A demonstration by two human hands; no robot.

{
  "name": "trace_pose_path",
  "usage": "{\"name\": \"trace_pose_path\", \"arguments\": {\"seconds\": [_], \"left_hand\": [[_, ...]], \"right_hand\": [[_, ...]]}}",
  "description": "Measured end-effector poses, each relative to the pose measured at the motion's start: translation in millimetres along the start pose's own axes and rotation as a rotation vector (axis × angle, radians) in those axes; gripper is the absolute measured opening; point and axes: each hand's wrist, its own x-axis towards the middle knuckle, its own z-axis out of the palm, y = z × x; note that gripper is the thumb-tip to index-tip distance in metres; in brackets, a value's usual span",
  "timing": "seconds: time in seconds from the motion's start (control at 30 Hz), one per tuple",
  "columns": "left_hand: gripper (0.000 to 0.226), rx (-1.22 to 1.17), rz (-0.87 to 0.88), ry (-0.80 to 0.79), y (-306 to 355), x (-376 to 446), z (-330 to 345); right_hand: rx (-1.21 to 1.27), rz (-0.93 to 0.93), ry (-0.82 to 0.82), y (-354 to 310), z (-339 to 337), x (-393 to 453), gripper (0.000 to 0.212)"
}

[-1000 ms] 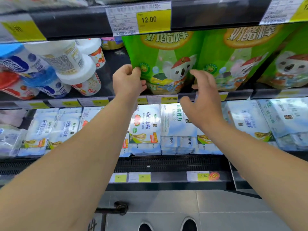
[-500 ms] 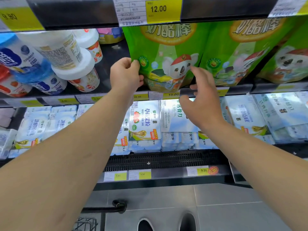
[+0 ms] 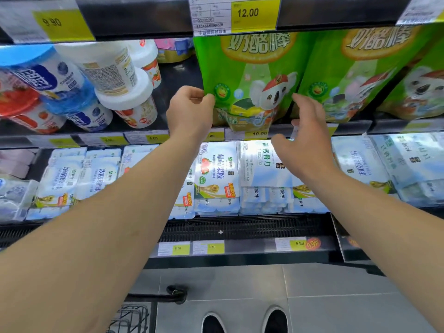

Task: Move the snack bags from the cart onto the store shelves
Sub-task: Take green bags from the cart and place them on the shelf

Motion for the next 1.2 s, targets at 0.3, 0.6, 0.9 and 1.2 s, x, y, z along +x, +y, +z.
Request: {"name": "trace_pose_path", "arguments": {"seconds": [0.3, 0.6, 0.9, 1.2], "left_hand": [[0.053, -0.017, 0.159, 0.033, -16, -39, 41], [0.095, 0.112, 0.218, 0.196, -16, -54, 72], [0.096, 0.267, 0.006, 0.355, 0, -51, 107], [0.104, 0.229, 0.116, 0.386, -12, -57, 102]], "right_hand": [[0.201, 0.324, 0.326, 63, -61, 10, 0.088], [0.185, 0.305, 0.369, 85, -45, 35, 0.107], [0.06, 0.189, 0.432, 85, -45, 49, 0.099], [0.112, 0.198, 0.417, 89, -43, 50, 0.101]]}}
